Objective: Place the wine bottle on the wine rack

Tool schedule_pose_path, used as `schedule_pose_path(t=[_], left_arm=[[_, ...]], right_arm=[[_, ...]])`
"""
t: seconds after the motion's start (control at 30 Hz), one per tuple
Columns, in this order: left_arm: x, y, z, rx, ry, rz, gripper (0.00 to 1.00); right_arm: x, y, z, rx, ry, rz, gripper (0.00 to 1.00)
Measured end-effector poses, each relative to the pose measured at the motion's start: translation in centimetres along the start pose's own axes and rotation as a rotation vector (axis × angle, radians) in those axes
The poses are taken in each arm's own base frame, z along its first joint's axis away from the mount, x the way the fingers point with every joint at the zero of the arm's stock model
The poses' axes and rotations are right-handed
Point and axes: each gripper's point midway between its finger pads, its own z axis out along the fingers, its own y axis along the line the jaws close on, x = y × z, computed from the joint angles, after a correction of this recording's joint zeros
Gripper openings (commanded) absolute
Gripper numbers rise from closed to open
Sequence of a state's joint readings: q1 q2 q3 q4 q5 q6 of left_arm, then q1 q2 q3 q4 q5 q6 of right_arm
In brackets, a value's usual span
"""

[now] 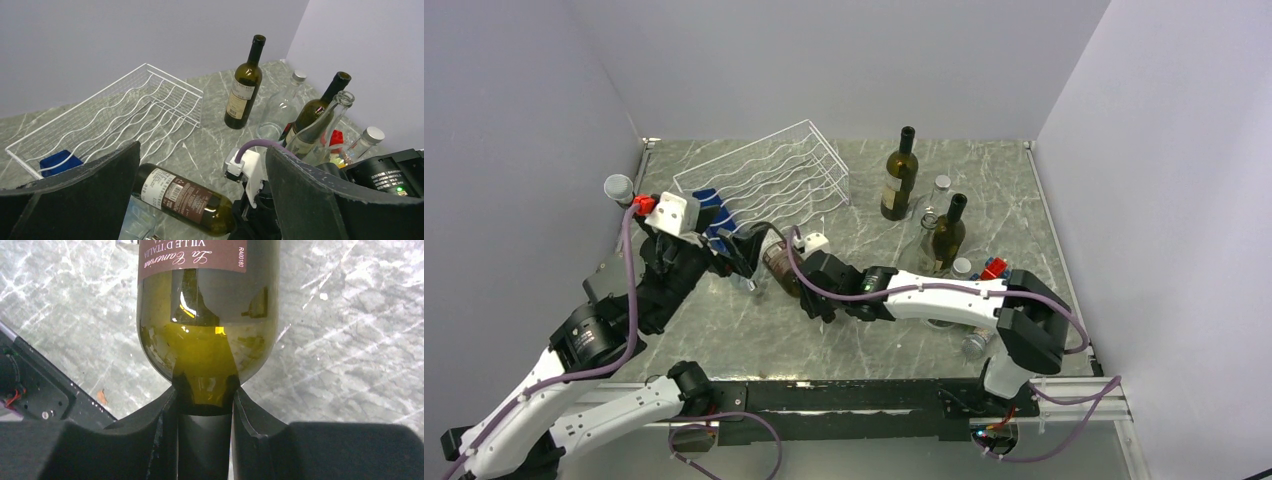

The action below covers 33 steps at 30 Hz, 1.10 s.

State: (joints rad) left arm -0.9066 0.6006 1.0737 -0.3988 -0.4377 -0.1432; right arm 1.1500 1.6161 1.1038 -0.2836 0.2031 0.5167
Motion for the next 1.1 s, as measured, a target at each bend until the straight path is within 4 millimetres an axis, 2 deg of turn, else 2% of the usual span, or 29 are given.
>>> schedule_pose_path(t=[0.17,0.37,0.5,0.73,0.93,1.1], left_arm=[[0.6,-0.1,0.3,-0.003,0.030,0.015,0.99],[0.8,-0.1,0.3,0.001,0.040,0.019,0.99],[0.8,-0.1,0.3,0.002,0.040,0.022,0.99],[1.1,-0.4,0.6,0.011,0.052,0.035,0.99],[1.5,-0.6,0.9,0.018,0.067,0.048,0.99],[1.7,-0.8,1.0,0.024,0.075,0.050,0.99]], right_arm=[[-0.4,0.2,1.6,-0.004,-0.026,0.010,0.00],[0.6,-0.2,3.5,0.017,0.002,0.011,0.00],[0.7,-0.5,3.9,0.023,0.005,0.014,0.00],[-1.1,-0.5,5.4,-0.019,-0.064,0.054,0.00],[-2.4,-1.4,8.5,-0.019,-0.116,0.086,0.00],[-4.6,-1.2,11.2,-0.026,-0.160,0.098,0.00]])
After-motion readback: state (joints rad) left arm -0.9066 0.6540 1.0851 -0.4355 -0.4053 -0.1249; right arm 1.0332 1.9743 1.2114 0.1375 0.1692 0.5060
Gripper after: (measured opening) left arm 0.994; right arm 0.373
